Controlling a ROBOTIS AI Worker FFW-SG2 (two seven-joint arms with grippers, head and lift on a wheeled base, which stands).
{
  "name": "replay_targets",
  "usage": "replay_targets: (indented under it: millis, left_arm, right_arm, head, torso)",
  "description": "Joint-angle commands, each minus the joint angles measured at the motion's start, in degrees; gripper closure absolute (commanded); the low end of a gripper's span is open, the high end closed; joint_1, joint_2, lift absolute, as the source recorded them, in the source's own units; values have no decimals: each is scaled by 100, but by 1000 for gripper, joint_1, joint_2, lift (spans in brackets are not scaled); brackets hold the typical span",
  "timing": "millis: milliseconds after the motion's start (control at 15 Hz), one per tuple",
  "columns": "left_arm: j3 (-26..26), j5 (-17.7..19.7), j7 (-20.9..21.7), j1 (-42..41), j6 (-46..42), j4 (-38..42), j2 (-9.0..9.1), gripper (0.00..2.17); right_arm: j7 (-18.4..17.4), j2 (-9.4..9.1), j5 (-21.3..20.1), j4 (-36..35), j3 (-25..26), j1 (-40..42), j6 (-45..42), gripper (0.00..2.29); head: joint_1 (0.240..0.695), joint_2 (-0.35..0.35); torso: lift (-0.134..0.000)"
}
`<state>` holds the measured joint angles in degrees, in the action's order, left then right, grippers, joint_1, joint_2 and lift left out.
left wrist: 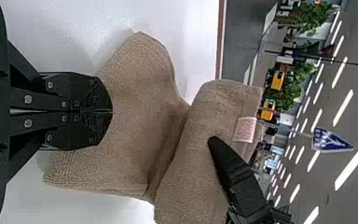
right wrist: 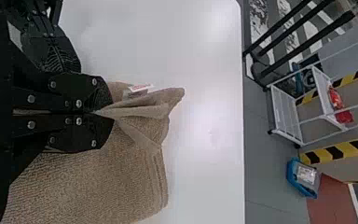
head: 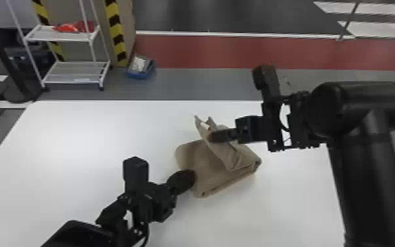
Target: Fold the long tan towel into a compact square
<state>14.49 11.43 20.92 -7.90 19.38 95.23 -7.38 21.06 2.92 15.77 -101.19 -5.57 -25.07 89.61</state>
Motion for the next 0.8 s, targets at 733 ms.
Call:
replay_targets:
  millis: [733]
  left_arm:
    - [-25,26,26,-19,-220,-84,0,1997]
  right_arm:
    - [-242,-125,-408,345,-647,186,-861,1315]
  head:
    - [695,-2]
  torso:
    - [-123]
